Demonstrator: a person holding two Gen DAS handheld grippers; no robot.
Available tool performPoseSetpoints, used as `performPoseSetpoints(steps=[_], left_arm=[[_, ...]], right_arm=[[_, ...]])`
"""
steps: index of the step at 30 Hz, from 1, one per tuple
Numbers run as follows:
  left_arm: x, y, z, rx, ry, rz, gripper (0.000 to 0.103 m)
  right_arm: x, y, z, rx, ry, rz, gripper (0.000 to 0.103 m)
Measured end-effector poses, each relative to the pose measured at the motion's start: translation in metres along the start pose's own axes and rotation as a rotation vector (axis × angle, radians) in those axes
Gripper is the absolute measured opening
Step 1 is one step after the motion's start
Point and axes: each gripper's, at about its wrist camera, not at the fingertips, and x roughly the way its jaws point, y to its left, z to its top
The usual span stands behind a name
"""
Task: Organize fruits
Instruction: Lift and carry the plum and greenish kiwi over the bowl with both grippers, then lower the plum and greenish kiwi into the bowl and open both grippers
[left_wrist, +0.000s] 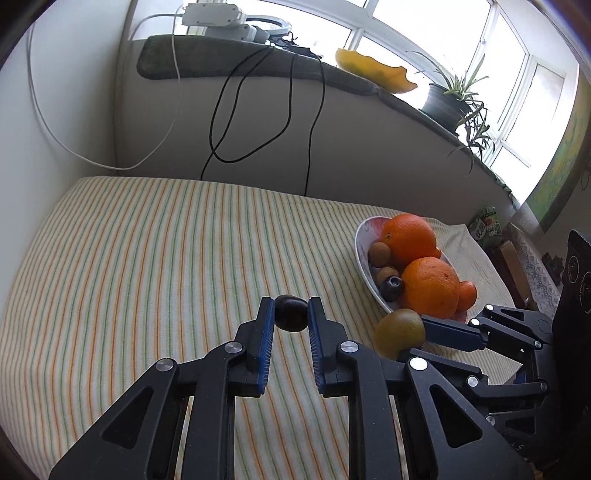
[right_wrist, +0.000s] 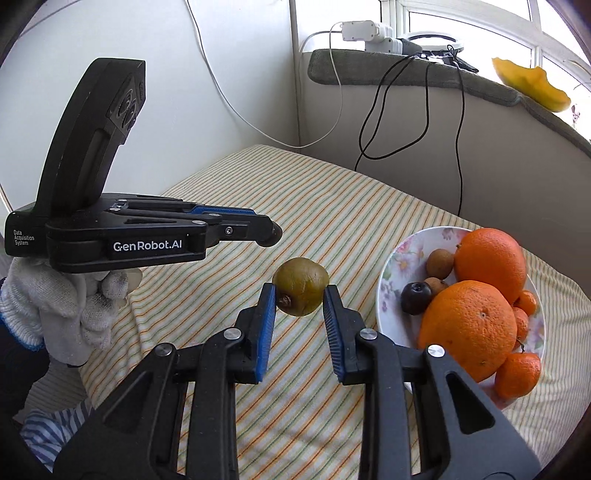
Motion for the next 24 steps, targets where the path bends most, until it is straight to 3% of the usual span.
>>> performPoseSetpoints(steps=[13, 24], left_arm=[[0.029, -0.061, 0.02, 0.091, 0.006, -0.064, 0.017], [0.048, -0.089, 0.032, 0.128, 0.009, -0.079, 0.017]], right_arm=[[-0.048, -0.066, -0.013, 0.109, -0.061, -0.099, 0.027], [-0.055, -0.106, -0.016, 0.182, -0.07, -0.137, 0.027]])
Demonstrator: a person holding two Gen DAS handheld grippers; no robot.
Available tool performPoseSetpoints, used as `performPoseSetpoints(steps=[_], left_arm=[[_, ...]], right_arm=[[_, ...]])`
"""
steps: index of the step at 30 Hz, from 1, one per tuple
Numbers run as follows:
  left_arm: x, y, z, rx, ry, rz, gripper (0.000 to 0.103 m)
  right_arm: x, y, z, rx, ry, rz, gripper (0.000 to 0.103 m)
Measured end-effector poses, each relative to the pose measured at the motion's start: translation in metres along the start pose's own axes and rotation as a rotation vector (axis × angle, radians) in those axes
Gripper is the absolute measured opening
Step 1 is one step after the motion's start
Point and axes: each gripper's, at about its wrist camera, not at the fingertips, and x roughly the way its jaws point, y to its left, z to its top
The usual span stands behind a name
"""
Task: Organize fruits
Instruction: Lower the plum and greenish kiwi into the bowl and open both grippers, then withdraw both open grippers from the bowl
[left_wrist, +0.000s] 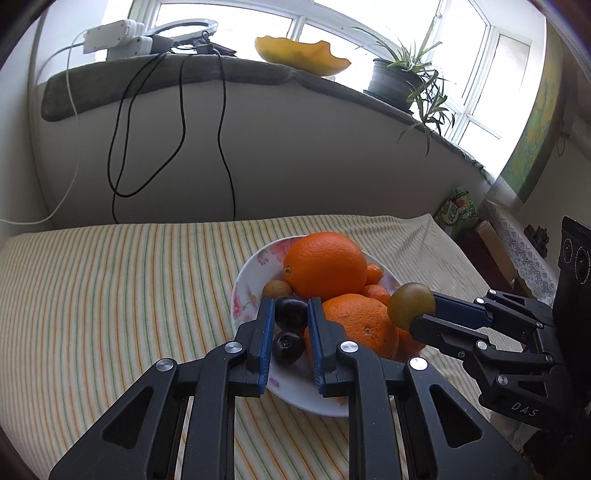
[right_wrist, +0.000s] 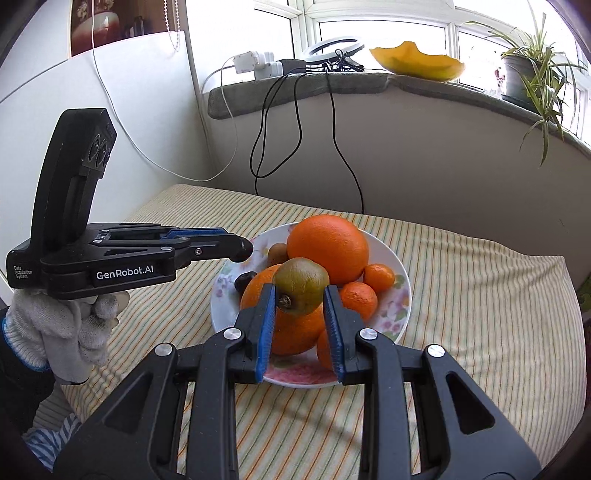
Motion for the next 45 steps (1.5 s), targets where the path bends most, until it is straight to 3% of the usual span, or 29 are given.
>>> performPoseSetpoints(steps=[8, 10, 14, 26, 34, 39, 45], left_arm=[[0.002, -0.01, 0.004, 0.033, -0.011, 0.007, 0.018], [0.001, -0.011, 0.005, 0.032, -0.015, 0.007, 0.023], [-0.004, -0.014, 0.005, 0.036, -0.025, 0.008, 0.026], [-0.027, -0.02, 0.0, 0.042, -0.058, 0.022, 0.026], [-0.049, -0.025, -0.01, 0.044, -0.095, 0.051, 0.044], [-0.061, -0.029, -0.019, 0.038, -0.12, 0.092, 0.063], [-0.073, -0.034, -0.031, 0.042, -0.136, 0.168, 0.075]], right_arm=[[0.006, -0.01, 0.003, 0.026, 0.008, -0.001, 0.029], [0.004, -0.011, 0.003, 0.03, 0.003, 0.003, 0.031], [0.0, -0.01, 0.004, 0.031, -0.014, -0.002, 0.047], [-0.017, -0.006, 0.001, 0.046, -0.033, 0.005, 0.047], [-0.036, -0.005, -0.004, 0.071, -0.063, 0.005, 0.049], [-0.049, -0.002, -0.01, 0.076, -0.09, -0.03, 0.072], [-0.062, 0.0, -0.016, 0.08, -0.109, -0.071, 0.088]])
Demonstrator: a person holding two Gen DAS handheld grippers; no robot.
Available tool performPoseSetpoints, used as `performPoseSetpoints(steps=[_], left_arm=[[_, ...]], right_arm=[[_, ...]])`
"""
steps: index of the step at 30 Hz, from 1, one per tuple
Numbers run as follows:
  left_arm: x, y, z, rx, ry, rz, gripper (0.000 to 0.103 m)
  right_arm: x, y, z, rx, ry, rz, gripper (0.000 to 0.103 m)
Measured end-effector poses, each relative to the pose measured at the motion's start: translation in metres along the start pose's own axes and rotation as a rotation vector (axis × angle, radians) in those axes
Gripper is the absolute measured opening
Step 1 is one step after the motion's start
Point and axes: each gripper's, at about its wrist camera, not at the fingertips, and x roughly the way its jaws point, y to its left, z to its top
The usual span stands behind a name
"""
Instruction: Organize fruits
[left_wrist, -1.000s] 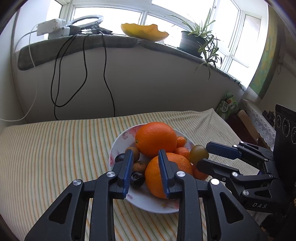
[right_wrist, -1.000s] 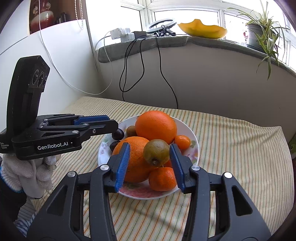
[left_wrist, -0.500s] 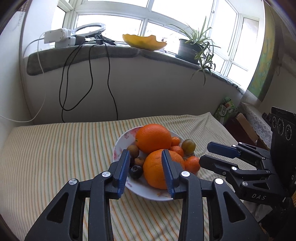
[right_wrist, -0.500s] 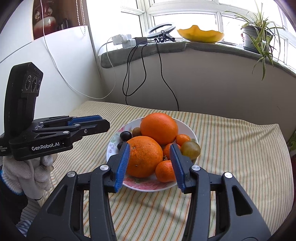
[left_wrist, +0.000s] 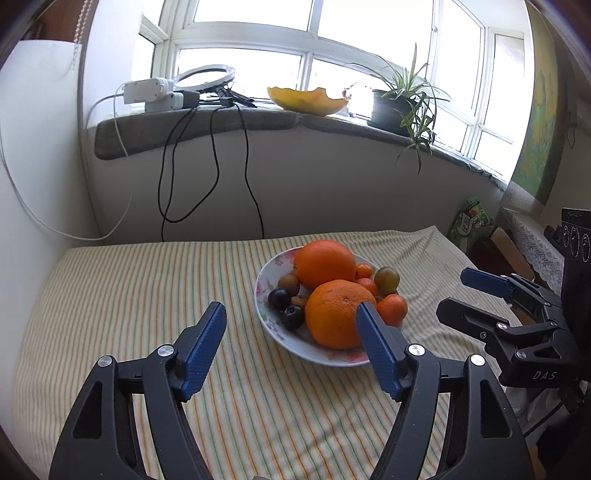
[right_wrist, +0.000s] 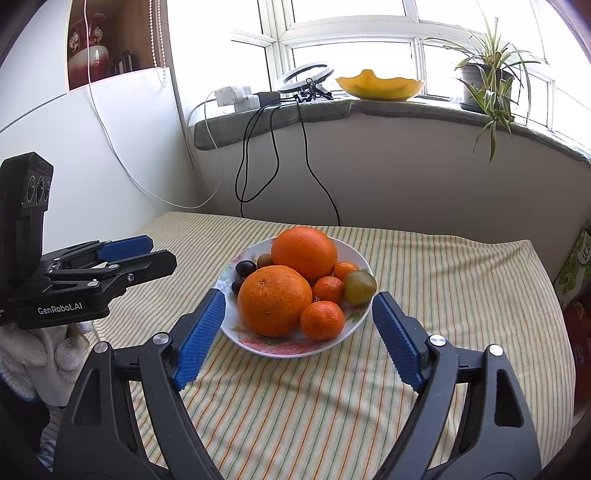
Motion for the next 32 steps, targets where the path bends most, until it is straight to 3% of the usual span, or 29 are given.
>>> performPoseSetpoints(steps=[4, 10, 32], left_arm=[[-0.006, -0.004, -0.006, 0.02, -0.005, 0.067, 0.075], [-0.018, -0.007, -0.013, 0.008, -0.013, 0.087, 0.075], [-0.028, -0.011, -0.019, 0.005, -0.025, 0.087, 0.079]], right_arm=[[-0.006, 0.0, -0.003, 0.003, -0.007, -0.018, 0.091], [-0.012, -0.002, -0.007, 0.017, -0.017, -0.037, 0.092], [-0.018, -0.008, -0.013, 0.04, -0.016, -0.059, 0.092]])
